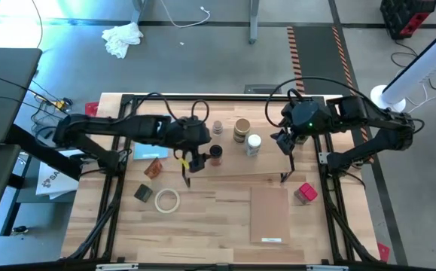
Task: Shelf spices
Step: Remove the black seasoning bottle from the shelf, then remove the white seasoning bottle from the shelf
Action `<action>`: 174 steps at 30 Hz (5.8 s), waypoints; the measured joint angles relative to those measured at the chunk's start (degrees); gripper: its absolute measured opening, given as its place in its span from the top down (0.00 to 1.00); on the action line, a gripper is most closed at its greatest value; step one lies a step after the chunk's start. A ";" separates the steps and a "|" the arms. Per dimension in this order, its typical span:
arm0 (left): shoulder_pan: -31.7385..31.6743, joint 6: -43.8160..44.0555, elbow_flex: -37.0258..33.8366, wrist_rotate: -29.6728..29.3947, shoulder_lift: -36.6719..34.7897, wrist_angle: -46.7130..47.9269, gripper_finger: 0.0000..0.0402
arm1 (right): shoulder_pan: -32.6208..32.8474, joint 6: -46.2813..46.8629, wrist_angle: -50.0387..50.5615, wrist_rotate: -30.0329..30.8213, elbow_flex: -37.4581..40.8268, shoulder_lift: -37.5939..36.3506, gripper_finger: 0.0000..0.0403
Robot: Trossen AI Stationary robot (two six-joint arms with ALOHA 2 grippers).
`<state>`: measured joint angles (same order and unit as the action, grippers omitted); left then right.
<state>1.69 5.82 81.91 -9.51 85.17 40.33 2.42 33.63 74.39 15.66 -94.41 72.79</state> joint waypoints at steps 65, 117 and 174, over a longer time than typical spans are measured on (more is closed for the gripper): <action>51.46 62.28 -11.17 -16.64 0.27 10.71 0.59 | -0.15 1.03 -4.20 2.40 0.07 0.00 0.34; 50.59 84.47 -20.72 -26.88 -15.17 19.07 0.23 | 0.83 -3.29 -5.08 -2.05 0.07 7.84 0.34; 41.78 77.92 -20.72 -28.46 -17.35 18.61 0.23 | 7.70 14.41 11.55 3.87 0.11 12.22 0.53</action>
<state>43.46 83.74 61.19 -37.97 67.81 58.94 10.11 48.03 85.94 19.53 -94.30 85.02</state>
